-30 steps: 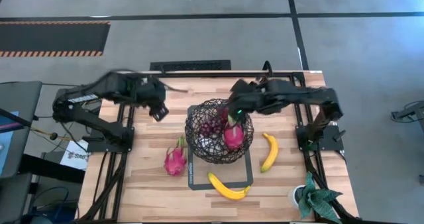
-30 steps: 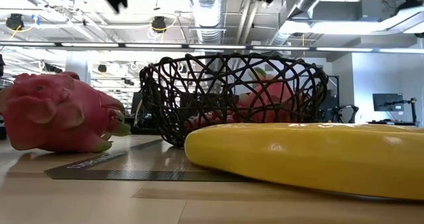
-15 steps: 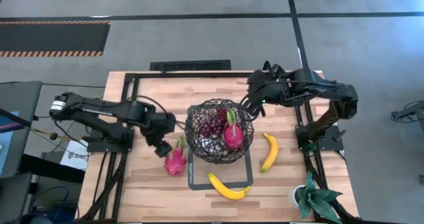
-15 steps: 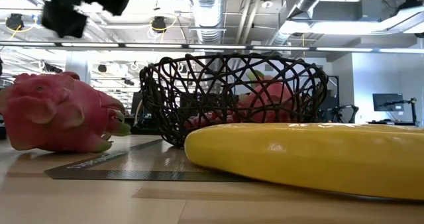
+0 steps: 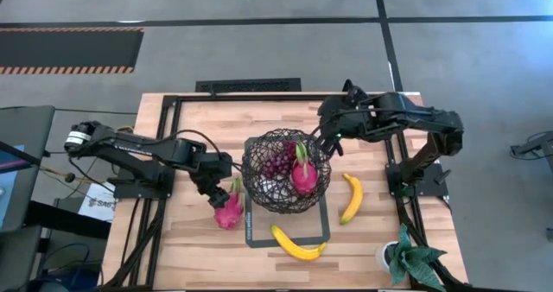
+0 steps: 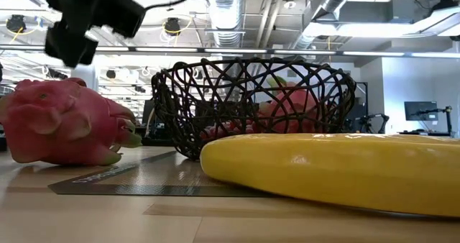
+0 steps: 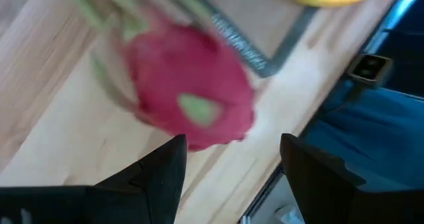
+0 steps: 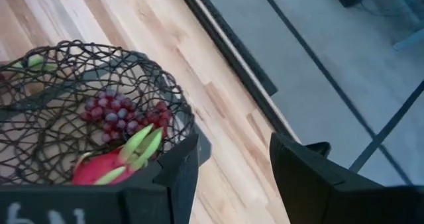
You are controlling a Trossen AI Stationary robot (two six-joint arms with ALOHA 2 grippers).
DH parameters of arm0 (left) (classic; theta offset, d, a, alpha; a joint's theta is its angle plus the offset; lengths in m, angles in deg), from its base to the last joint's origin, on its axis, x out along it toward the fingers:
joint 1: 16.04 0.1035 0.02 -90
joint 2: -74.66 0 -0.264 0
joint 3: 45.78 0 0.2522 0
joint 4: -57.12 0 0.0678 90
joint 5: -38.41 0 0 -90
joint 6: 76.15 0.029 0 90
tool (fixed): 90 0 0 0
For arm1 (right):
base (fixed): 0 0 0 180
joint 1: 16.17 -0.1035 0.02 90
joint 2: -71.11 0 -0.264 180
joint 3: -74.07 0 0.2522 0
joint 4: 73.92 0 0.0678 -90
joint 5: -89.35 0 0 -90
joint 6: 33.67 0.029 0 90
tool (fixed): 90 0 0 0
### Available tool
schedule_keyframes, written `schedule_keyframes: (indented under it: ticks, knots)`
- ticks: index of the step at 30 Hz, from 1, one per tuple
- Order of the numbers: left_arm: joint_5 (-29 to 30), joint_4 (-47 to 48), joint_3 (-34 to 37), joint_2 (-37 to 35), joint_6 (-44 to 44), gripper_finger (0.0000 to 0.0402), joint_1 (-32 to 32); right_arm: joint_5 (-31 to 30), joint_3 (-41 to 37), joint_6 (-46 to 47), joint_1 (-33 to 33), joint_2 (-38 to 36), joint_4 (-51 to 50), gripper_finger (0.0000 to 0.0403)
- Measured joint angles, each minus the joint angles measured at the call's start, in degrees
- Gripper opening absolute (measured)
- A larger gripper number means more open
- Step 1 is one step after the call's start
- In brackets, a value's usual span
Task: Build produce basket
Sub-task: Put the red dragon fruit into the black wire basket
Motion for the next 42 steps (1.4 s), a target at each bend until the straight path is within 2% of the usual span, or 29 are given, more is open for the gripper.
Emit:
schedule_keyframes:
  ticks: [4,11,19,28,35,42]
  knots:
    - [0.6,-0.8,3.3,0.0,-0.8,0.0229,0.0,0.2,0.0,0.2,-0.6,0.1,0.2,0.0201]
    - [-1.6,-14.5,6.6,0.0,-1.7,0.0229,0.4,0.2,0.0,0.8,-1.3,0.1,0.5,0.0202]
    - [-2.0,-15.3,9.9,0.0,-5.0,0.0229,0.2,0.2,0.0,1.3,-2.2,0.1,0.5,0.0199]
    - [-2.5,-23.3,10.3,0.0,-5.3,0.0229,0.2,0.2,0.0,1.3,-2.4,0.1,0.8,0.0197]
    - [-2.0,-18.8,10.3,0.0,-5.7,0.0229,0.2,0.2,0.0,1.4,-2.4,0.1,0.8,0.0198]
    - [-0.5,-19.0,10.3,0.0,-4.9,0.0217,0.0,0.2,0.0,1.4,-2.4,0.1,0.8,0.0194]
